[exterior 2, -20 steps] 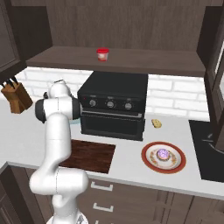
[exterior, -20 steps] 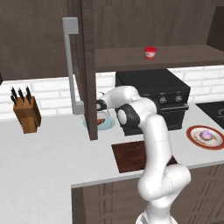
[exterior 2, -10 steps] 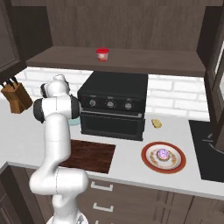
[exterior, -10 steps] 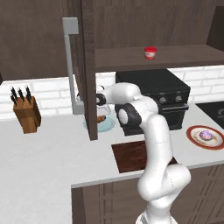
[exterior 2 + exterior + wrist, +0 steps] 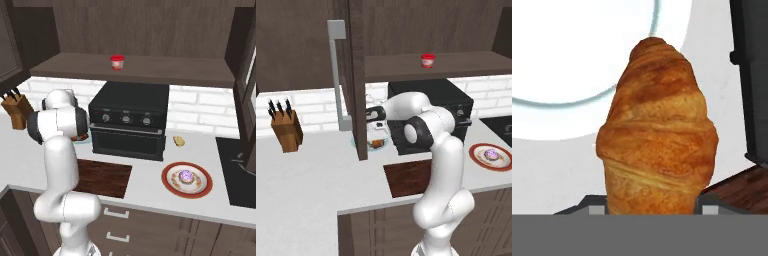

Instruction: From the different types of pastries on the counter, select a croissant and place it on the cutting board. Then retrieve a jar of jam from the cabinet and place it alongside the croissant on the cutting board.

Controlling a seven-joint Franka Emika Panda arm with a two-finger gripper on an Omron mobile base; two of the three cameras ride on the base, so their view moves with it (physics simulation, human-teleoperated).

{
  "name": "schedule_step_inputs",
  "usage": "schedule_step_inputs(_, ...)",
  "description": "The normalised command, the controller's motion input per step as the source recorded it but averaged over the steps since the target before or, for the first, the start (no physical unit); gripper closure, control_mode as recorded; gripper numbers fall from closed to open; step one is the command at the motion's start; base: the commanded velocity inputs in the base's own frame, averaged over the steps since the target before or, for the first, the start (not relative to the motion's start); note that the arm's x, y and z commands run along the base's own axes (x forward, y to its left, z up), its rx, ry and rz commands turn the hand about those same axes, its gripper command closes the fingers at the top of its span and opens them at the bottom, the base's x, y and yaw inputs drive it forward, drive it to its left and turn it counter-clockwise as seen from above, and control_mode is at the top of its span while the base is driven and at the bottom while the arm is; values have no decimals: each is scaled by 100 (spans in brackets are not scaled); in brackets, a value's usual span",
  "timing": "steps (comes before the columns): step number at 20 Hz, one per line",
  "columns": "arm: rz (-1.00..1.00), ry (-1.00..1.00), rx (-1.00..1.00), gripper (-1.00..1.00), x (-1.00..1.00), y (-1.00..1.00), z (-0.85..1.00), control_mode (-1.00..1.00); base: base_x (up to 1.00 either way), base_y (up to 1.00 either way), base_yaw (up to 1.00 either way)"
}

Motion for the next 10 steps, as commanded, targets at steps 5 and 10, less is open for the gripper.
schedule_step_inputs(5, 0, -21, 0, 100, -93, -5, 3, -100, 0, 0, 0)
schedule_step_inputs(10, 0, -13, 4, 100, -84, -20, 18, -100, 0, 0, 0)
